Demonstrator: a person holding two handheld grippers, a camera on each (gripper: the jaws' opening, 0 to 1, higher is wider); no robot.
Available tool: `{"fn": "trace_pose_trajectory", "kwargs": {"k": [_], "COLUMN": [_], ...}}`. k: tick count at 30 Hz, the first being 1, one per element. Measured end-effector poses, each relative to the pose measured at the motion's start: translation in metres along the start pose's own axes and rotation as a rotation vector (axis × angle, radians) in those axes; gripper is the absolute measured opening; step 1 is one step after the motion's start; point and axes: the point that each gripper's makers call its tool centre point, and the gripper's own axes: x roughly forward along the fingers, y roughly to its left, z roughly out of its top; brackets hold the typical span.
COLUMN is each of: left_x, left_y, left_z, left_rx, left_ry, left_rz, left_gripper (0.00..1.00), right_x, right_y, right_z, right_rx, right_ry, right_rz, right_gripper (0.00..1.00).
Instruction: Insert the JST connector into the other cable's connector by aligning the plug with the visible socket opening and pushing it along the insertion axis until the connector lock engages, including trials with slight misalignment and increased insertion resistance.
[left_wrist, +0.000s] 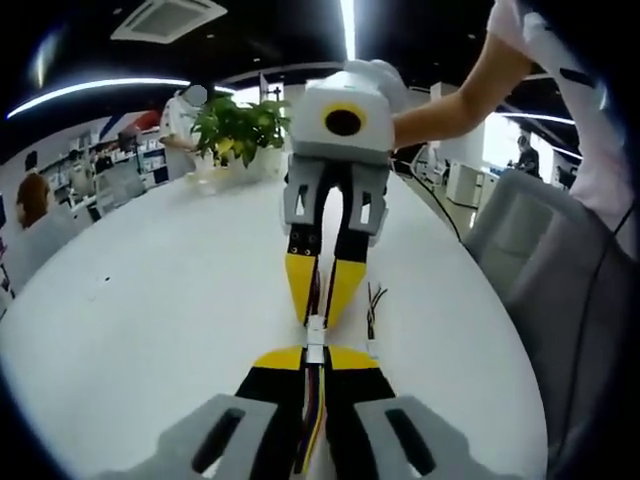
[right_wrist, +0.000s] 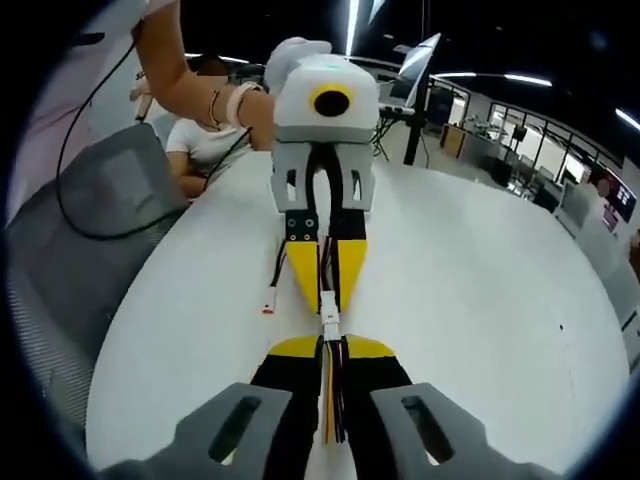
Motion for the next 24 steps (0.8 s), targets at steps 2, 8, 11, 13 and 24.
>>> {"fn": "trace_pose_trajectory", "kwargs": {"k": [2,8,11,13,24], "left_x": [0.0005,0.0004,0.0008,0.0014,0.0045], "left_y": [-0.0006,0.0004,0.0006,0.0009,0.0003], "left_z": [0.0008,0.0036,0.0056,0.0064,0.0067], "left_rx": [0.003,0.023,0.051,0.067,0.088], "left_ry": [-0.001,-0.007,-0.009,-0.005,0.005], "left_rz": [-0.001,0.005,0.010,0.015,0.005], "left_gripper": [0.00,0.00,0.00,0.00,0.00], "right_x": [0.0000,-0.0027,-0.0036,-0.0041,-0.0036], "right_y": [0.0006,-0.0011,-0.0021,-0.0028,-0.0008], "right_z": [0.0004,0.0010,0.0012,0.0009,-0.0015], "right_rx": [-0.005,-0.031,-0.036,-0.038,-0.052], "right_ry": [0.000,-0.001,-0.001,0.001,0.016], "right_rz": [0.002,-0.007,-0.012,-0.015,-0.008], "right_gripper": [0.03,0.03,0.03,0.03,0.02]}}
